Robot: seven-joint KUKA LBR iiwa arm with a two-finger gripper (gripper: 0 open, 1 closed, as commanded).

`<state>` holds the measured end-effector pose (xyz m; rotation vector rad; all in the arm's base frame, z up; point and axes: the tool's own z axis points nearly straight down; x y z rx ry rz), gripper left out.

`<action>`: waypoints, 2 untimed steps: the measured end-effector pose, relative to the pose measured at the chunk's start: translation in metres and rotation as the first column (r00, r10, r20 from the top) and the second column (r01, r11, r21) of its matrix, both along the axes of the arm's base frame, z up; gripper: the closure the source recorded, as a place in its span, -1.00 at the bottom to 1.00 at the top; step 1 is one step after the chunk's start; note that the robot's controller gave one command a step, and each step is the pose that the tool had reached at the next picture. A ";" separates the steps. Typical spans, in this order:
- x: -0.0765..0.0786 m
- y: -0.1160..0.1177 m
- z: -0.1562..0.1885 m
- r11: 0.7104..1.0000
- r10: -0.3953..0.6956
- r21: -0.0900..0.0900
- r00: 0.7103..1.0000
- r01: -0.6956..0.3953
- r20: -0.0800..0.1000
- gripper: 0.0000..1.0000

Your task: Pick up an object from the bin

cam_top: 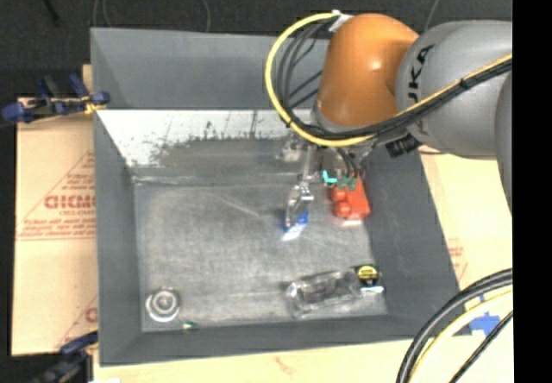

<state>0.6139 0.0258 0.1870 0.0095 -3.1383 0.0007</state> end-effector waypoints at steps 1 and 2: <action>-0.033 -0.054 -0.050 0.998 0.070 -0.002 0.998 -0.070 0.000 -1.00; -0.030 -0.046 -0.113 0.984 0.176 -0.002 0.984 -0.176 0.014 -1.00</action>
Offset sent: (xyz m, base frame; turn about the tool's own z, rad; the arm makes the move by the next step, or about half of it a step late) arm -0.0316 -0.0493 -0.0474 -0.0749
